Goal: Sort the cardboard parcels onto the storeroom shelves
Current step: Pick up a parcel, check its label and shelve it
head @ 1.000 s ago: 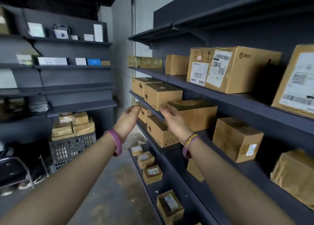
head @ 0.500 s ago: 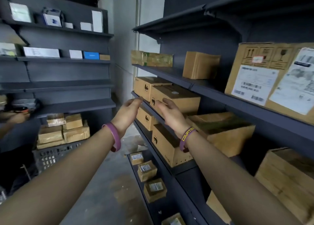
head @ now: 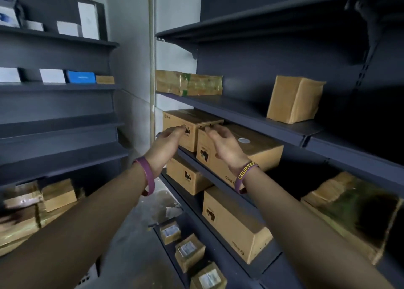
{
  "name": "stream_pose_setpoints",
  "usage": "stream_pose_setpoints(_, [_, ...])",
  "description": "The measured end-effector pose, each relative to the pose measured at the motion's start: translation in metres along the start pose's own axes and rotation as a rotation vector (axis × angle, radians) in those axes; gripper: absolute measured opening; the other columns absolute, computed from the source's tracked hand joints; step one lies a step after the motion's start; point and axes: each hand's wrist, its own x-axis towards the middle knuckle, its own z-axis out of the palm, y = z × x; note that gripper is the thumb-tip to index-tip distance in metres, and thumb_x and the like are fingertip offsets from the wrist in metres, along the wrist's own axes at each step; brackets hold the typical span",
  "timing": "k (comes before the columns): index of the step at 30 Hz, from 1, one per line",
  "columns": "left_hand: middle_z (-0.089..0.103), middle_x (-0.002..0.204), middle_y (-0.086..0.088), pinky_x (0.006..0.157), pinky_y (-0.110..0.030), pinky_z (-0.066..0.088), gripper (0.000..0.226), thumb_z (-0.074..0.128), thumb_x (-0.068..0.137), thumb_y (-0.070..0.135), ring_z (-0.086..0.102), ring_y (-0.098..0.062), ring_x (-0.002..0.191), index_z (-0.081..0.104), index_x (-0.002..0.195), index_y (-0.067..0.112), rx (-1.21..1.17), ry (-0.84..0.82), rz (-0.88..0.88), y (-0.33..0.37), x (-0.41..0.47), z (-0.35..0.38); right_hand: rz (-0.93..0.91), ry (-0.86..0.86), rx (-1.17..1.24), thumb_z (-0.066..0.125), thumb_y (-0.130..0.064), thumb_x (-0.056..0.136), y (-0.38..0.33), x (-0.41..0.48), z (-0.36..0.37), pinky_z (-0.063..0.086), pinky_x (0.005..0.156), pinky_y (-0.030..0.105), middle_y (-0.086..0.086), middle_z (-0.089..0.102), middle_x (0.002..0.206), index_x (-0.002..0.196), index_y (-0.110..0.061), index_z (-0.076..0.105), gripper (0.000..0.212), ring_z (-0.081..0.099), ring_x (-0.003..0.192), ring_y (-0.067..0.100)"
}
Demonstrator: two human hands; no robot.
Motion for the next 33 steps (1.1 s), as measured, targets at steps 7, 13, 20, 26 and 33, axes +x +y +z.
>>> stream_pose_setpoints(7, [0.057, 0.094, 0.016, 0.083, -0.027, 0.035, 0.035, 0.040, 0.095, 0.053, 0.051, 0.000, 0.087, 0.050, 0.120, 0.031, -0.006, 0.002, 0.058, -0.005, 0.120, -0.038, -0.081, 0.038, 0.030, 0.052, -0.043, 0.097, -0.009, 0.116, 0.037, 0.035, 0.114, 0.042, 0.006, 0.048, 0.144, 0.148, -0.018, 0.035, 0.060, 0.047, 0.131, 0.021])
stream_pose_setpoints(13, [0.050, 0.132, 0.005, 0.088, -0.028, 0.034, 0.054, 0.040, 0.095, 0.052, 0.048, -0.013, 0.111, 0.041, 0.141, 0.025, 0.039, 0.025, 0.136, -0.004, 0.243, -0.063, -0.190, 0.074, 0.049, 0.053, -0.038, 0.097, -0.007, 0.245, 0.058, 0.038, 0.108, 0.031, 0.003, 0.047, 0.144, 0.148, -0.014, 0.036, 0.058, 0.047, 0.122, 0.013])
stream_pose_setpoints(20, [0.050, 0.133, 0.004, 0.093, -0.031, 0.039, 0.048, 0.044, 0.094, 0.048, 0.047, -0.015, 0.113, 0.046, 0.137, 0.026, 0.054, 0.042, 0.125, -0.011, 0.379, -0.088, -0.246, 0.145, 0.011, 0.056, -0.036, 0.096, -0.014, 0.395, 0.079, 0.037, 0.090, 0.021, -0.006, 0.051, 0.119, 0.144, -0.016, 0.042, 0.054, 0.048, 0.105, 0.005])
stream_pose_setpoints(26, [0.046, 0.127, 0.005, 0.096, -0.043, 0.048, 0.062, 0.047, 0.091, 0.052, 0.045, -0.018, 0.110, 0.032, 0.146, 0.026, 0.033, 0.029, 0.054, -0.014, 0.470, -0.097, -0.326, 0.207, -0.248, 0.064, -0.045, 0.089, -0.008, 0.467, 0.087, 0.025, 0.119, 0.037, 0.004, 0.029, 0.154, 0.149, -0.027, 0.034, 0.070, 0.030, 0.142, 0.020])
stream_pose_setpoints(33, [0.051, 0.127, 0.002, 0.076, -0.047, 0.058, 0.061, 0.055, 0.081, 0.066, 0.055, -0.020, 0.096, 0.039, 0.128, 0.030, -0.158, -0.113, -0.029, -0.020, 0.533, -0.098, -0.374, 0.311, -0.441, 0.076, -0.048, 0.076, 0.007, 0.498, 0.116, 0.011, 0.121, 0.048, 0.003, 0.003, 0.162, 0.139, -0.039, 0.039, 0.073, -0.003, 0.150, 0.025])
